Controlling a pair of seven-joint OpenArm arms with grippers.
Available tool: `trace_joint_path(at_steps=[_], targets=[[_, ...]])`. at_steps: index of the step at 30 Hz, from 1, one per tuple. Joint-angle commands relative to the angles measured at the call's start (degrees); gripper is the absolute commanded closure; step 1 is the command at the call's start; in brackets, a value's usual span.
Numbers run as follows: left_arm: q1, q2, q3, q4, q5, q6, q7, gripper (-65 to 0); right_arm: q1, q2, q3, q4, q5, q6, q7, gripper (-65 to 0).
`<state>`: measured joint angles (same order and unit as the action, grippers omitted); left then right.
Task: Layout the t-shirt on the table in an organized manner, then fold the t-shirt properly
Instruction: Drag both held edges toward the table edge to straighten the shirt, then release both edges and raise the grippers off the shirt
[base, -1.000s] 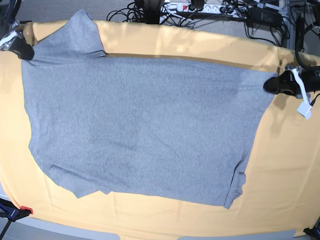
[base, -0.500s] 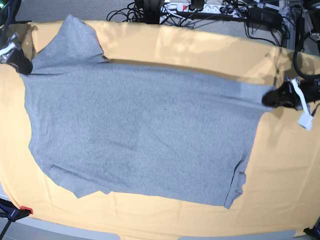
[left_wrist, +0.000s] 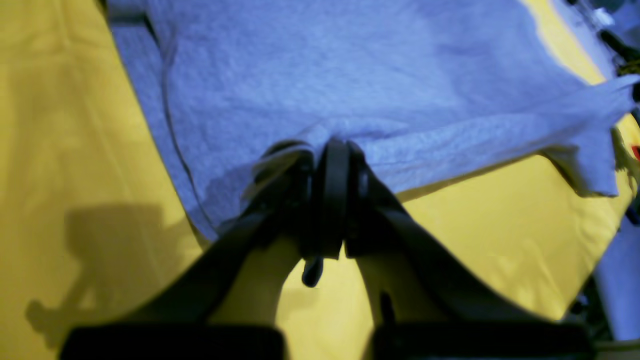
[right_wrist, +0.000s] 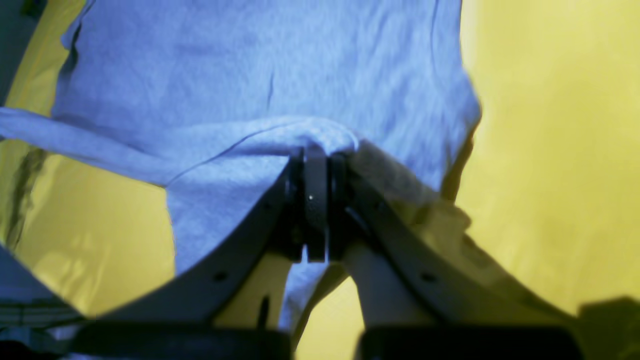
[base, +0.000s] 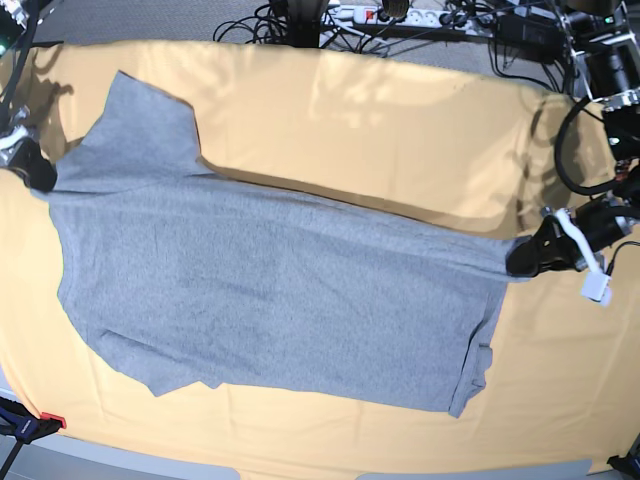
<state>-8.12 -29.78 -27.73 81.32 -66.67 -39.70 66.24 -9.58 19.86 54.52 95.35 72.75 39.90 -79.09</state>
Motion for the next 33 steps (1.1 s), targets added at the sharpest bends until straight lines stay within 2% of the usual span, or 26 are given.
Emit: trace_joint_path(at_steps=[1,6,9,12,16,20,26,33], targets=[[-1.3,-0.9,-0.4,0.7,-0.4,-0.3,-2.3,0.0,1.2,1.3,-0.9,0.9,-0.4,0.1,2.1,0.0],[-1.3,0.4,-0.4,0.7,3.3,-0.3,-3.9,0.0,3.9,1.2,-7.7,0.9,-14.5,0.1,10.6,0.0],[-1.3,0.5,-0.4,0.7,6.8,-0.3,-6.7,0.0,5.4,1.2,-11.0,0.9,-22.7,0.1,15.3,0.0],[-1.3,0.5,-0.4,0.7,9.7,-0.3,-8.0,0.0,6.8,1.2,-12.2,0.9,-26.8,0.1,18.3,0.0],[-1.3,1.1,-0.4,0.7,9.9,-0.3,-8.0,0.0,9.0,1.2,-12.2,0.9,-27.5,0.1,18.8,0.0],[-1.3,1.7,-0.4,0.7,9.9,-0.3,-8.0,0.0,10.4,1.2,-12.2,0.9,-31.2,0.1,20.5,0.0],[-1.3,2.2,-0.4,0.7,9.9,-0.3,-9.0,0.0,10.5,1.2,-12.2,0.9,-31.3,0.1,22.2,0.0],[-1.3,2.2,-0.4,0.7,15.5,-0.3,-13.6,0.0,10.5,1.2,-12.2,0.9,-31.3,0.1,23.0,0.0]])
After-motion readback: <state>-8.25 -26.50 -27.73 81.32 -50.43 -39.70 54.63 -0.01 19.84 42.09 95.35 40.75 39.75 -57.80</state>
